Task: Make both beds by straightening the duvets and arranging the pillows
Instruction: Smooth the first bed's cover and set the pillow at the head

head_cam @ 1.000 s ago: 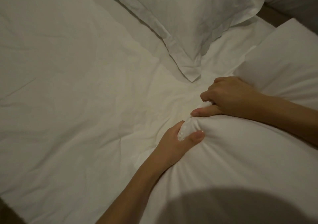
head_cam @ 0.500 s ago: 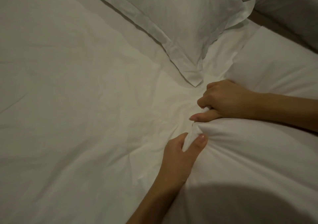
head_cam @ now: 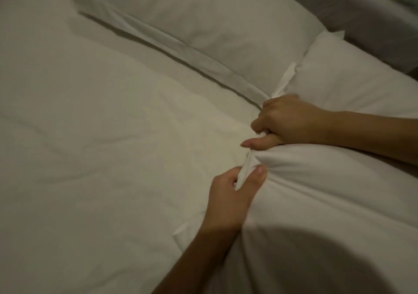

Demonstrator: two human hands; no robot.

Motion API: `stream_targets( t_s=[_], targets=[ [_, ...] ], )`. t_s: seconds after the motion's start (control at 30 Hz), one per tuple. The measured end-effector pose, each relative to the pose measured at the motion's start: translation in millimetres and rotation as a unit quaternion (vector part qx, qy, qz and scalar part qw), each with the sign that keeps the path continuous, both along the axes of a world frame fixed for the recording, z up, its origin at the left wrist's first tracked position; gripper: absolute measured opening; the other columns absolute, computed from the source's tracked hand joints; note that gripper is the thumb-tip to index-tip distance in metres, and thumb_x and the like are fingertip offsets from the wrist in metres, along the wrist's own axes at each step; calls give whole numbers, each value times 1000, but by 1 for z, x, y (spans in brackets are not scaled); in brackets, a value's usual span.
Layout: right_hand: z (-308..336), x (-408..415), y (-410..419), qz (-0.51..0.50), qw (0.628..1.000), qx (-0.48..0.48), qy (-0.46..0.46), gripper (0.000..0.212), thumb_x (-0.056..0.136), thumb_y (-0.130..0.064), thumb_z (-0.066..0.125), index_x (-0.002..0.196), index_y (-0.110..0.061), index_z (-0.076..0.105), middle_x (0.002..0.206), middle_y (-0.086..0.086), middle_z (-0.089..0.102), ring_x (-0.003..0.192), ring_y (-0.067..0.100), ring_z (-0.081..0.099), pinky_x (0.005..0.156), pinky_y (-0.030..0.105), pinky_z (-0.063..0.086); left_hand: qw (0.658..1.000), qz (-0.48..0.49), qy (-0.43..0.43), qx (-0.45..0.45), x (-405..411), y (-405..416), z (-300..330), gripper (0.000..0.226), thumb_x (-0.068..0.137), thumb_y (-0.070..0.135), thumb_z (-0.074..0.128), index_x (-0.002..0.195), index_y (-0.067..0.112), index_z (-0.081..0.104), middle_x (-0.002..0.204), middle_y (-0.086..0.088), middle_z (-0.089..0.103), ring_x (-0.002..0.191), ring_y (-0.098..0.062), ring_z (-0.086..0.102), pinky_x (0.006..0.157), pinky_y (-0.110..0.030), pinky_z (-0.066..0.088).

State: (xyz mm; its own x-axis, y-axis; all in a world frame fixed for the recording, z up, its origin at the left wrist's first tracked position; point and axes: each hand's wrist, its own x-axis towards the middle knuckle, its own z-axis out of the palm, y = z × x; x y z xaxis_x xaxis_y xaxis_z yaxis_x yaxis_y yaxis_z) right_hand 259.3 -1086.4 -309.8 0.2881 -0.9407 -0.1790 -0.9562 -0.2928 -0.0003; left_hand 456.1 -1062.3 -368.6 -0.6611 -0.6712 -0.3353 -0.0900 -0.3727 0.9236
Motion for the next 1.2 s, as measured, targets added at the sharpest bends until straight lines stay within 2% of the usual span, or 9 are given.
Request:
stream_targets(
  t_s=[0.1,0.17,0.23,0.37,0.47,0.63,0.93,1.07,1.2],
  targets=[
    [20,39,-68,-21,1000,0,7,65,77,-78,15,49,-20,27,42,0,35,45,21,44,48,25,19,998,1,-23,-57,38,-72,21,58,80,55,56,81,-3,63,76,-15,64,62,-8,51,55,-19,40],
    [34,63,-108,-38,999,9,-5,72,76,-82,19,50,-17,35,42,-3,32,43,13,36,48,25,14,995,5,-36,-88,59,-115,34,60,76,58,53,71,-1,58,67,-14,57,59,-9,47,53,-19,36],
    [38,81,-139,-49,998,25,-14,79,75,-85,20,55,-12,42,44,-2,33,44,10,35,50,27,18,994,6,-55,-96,75,-147,39,52,73,60,51,65,8,53,62,-3,50,56,-8,43,52,-18,34],
    [8,100,-169,-41,997,68,-7,63,81,-72,28,54,-16,41,48,-2,41,49,9,41,54,29,24,993,9,-96,-69,92,-167,14,58,70,63,49,71,5,55,67,-1,51,59,-8,45,55,-19,34],
    [-7,101,-178,-54,991,120,-26,60,82,-70,33,58,-17,45,50,-3,45,53,9,44,57,30,27,994,13,-94,-61,92,-170,-3,50,73,60,50,68,11,51,63,3,47,56,-6,41,52,-15,31],
    [-8,94,-189,-47,982,179,-38,57,83,-70,37,80,-19,62,54,-7,49,60,6,49,58,23,33,994,24,-89,-65,90,-175,-10,42,76,57,51,59,19,43,53,13,40,50,-2,36,50,-12,28],
    [-53,102,-211,-37,982,179,-39,48,78,-72,39,88,-25,41,61,-6,52,59,6,48,56,24,31,996,54,-72,-21,93,-187,-46,43,74,58,51,57,19,44,53,11,39,51,-5,35,49,-14,29],
    [-59,106,-219,-47,978,201,-43,46,80,-68,43,90,-24,35,59,-4,51,58,9,48,54,22,30,998,49,-44,-2,96,-195,-60,49,83,56,60,56,18,44,54,8,36,53,-7,33,51,-17,28],
    [-56,109,-224,-72,974,211,-42,50,73,-74,35,89,-26,31,59,-2,52,58,12,49,53,20,30,998,34,-37,-22,96,-206,-64,47,71,60,54,48,23,37,50,12,33,51,-5,29,49,-18,26]
  ],
)
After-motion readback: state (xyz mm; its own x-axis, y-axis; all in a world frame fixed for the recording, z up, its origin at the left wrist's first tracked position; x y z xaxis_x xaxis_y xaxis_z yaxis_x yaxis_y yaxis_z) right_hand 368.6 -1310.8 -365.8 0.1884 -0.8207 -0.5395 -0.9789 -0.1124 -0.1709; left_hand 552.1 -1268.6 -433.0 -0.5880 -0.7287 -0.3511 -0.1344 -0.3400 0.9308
